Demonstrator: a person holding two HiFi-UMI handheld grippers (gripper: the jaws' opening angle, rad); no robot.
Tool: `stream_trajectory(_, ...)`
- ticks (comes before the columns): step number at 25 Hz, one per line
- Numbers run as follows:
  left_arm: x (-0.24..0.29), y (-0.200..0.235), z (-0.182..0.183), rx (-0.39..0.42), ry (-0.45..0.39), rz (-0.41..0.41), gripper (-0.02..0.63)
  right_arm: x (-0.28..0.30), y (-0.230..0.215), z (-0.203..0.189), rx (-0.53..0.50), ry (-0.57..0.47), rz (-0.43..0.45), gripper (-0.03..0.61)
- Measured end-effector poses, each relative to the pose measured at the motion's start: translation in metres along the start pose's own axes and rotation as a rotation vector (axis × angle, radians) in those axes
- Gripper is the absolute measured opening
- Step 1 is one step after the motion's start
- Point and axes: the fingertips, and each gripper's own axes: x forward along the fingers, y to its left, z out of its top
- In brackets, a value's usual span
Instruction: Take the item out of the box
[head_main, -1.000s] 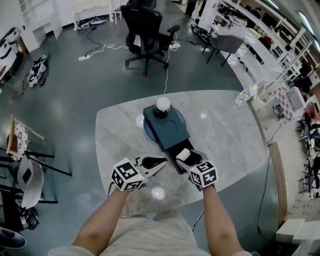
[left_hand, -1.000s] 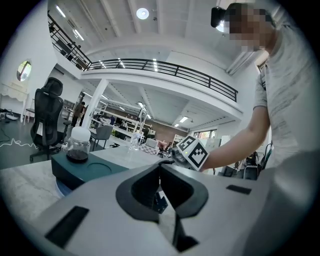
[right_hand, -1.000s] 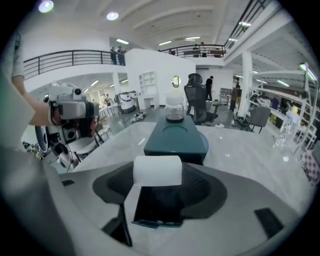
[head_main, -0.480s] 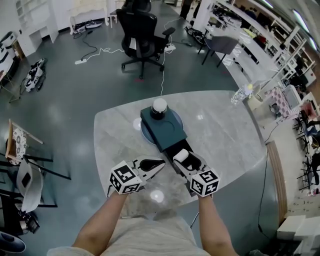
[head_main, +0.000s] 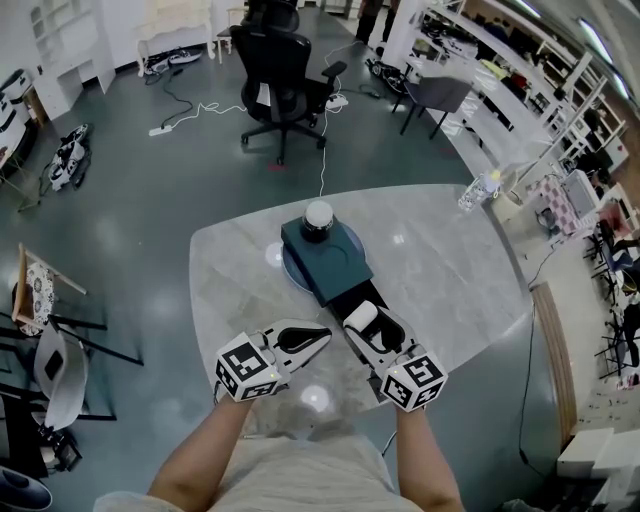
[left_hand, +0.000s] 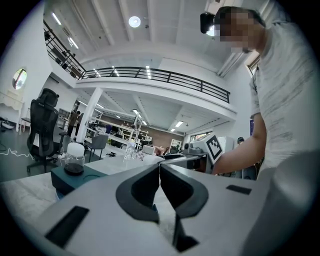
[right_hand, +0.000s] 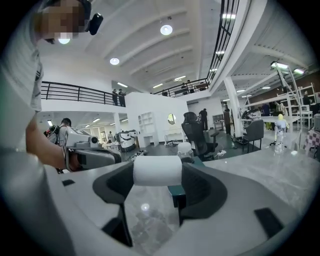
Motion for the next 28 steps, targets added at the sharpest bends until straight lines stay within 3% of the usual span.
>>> stream_trajectory(11, -0.021, -0.016, 0.017, 0.052, -0.015, 0.000, 0.020, -0.023, 0.043, 0.044, -0.088, -0.117, 0.062, 0.307)
stream_trajectory(28, -0.038, -0.020, 0.044, 0.096, -0.068, 0.009, 0.020, -0.047, 0.071, 0.095, -0.204, -0.240, 0.069, 0.307)
